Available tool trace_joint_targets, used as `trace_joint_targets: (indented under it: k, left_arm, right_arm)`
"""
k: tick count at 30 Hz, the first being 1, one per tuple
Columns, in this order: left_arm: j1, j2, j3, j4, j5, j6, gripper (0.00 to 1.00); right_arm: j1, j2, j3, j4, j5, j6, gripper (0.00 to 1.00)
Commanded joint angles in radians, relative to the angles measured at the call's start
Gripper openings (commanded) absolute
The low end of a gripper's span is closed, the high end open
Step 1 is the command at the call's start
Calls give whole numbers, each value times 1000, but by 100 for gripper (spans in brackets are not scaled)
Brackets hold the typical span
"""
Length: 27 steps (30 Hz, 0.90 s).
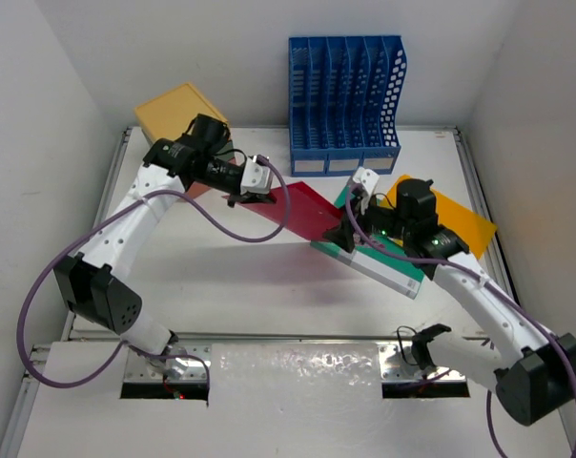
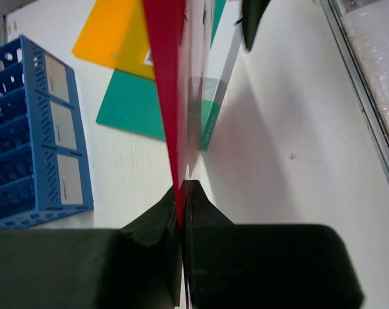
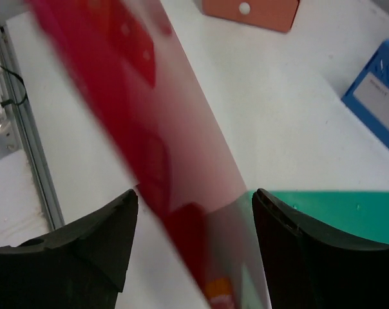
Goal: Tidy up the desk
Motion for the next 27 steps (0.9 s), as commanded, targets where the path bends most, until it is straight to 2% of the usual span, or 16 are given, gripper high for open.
trace_joint_targets:
  k: [1,5,7,11,12,14,15,17,18,19,20,21,22,24,26,27]
  left_arm:
    - [-20,-46,4,-13,36,89,0]
    - [-31,-43,7,-28,40,99,0]
    - [-32,-45,12,-28,43,99,0]
    - [-32,-48,10,-23,52,99,0]
    - [-32,-46,9,-20,52,98,0]
    - [-32,-45,9,-17,55,98,0]
    - [-32,-42,10,-11,52,96,0]
    - [-32,-40,9,24,43,72,0]
    - [-32,-43,7,53,24,5,0]
    - [-32,-43,3,82,12,-29,6]
    - [-32,-46,1,134,-2,-60,18]
    - [-32,-53,-3,162,-28,-115,50]
    - [-32,-56,-14,221,-42,-149,63]
    - [-32,-63,-20,289,-101,-282,99]
    - [-32,-68,-23,393,-164,-438,100]
    - [-32,-73,-25,435,-246,-503,99]
  right_arm:
    - [36,66,111,142,17,2,70]
    - [97,174,199,144,77,-11,67]
    - [118,227,231,145,108,-18,59]
    - [140,261,205,177,126,-5,39]
    - [138,260,188,206,126,7,26]
    - [138,252,144,286,119,30,11]
    - [138,248,133,321,117,30,0]
    - [140,225,116,337,114,28,0]
    - [140,215,107,337,117,45,0]
    - [140,206,105,328,120,57,0]
    - [138,197,105,322,131,59,0]
    - [140,174,99,317,137,61,0]
    - [140,163,95,317,145,67,0]
    - [138,134,75,322,174,80,0]
    - [140,126,69,313,200,97,0]
    - [140,125,72,299,232,100,0]
